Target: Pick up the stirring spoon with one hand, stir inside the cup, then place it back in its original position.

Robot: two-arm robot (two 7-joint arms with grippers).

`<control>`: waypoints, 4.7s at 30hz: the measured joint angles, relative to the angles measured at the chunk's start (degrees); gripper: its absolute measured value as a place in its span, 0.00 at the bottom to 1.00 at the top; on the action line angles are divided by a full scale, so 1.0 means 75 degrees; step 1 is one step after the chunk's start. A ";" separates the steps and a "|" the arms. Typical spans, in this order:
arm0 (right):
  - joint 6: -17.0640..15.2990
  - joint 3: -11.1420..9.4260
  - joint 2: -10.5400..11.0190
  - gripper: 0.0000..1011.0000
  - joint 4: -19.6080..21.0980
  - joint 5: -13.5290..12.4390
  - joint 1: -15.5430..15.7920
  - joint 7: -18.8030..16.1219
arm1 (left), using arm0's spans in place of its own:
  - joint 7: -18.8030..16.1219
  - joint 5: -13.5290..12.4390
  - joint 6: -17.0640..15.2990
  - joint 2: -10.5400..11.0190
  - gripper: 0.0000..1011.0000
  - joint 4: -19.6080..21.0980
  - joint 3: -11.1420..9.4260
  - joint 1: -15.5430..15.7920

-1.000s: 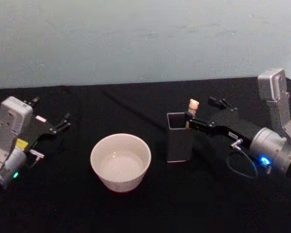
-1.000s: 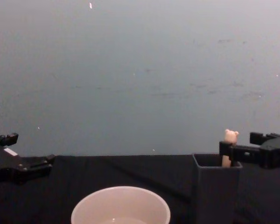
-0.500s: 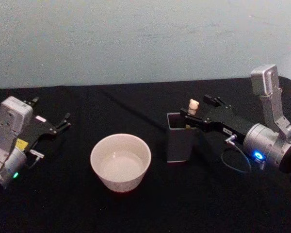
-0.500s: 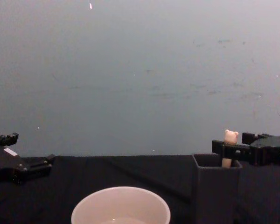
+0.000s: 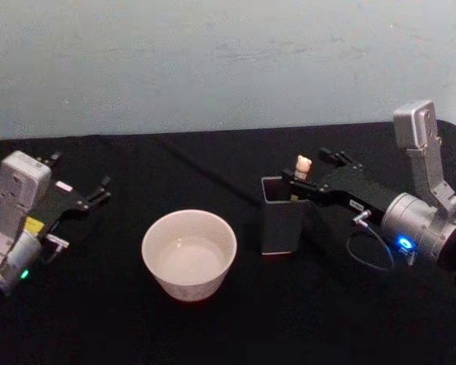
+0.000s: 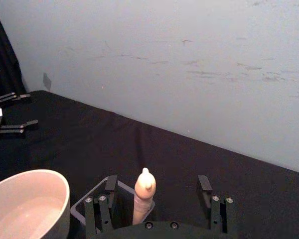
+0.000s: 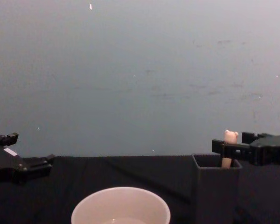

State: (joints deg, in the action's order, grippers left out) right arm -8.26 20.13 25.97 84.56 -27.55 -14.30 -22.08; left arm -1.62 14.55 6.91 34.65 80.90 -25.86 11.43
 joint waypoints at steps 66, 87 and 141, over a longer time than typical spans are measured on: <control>-0.0083 -0.0015 0.0037 0.22 0.0211 -0.0240 0.0081 -0.0235 | 0.0000 0.0000 0.0000 0.0000 0.99 0.0000 0.0000 -0.0001; -0.0111 -0.0316 0.0279 0.22 0.1093 -0.0984 0.0163 -0.0110 | 0.0000 0.0000 0.0000 0.0000 0.99 0.0000 0.0000 0.0000; 0.0507 0.1704 -0.0025 0.22 0.0487 -0.0927 -0.0773 -0.1089 | 0.0000 0.0000 0.0000 0.0000 0.99 0.0000 0.0000 0.0000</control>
State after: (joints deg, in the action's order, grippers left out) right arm -4.46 32.91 25.78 88.22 -34.50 -20.10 -30.25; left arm -1.62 14.55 6.91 34.65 80.90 -25.86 11.43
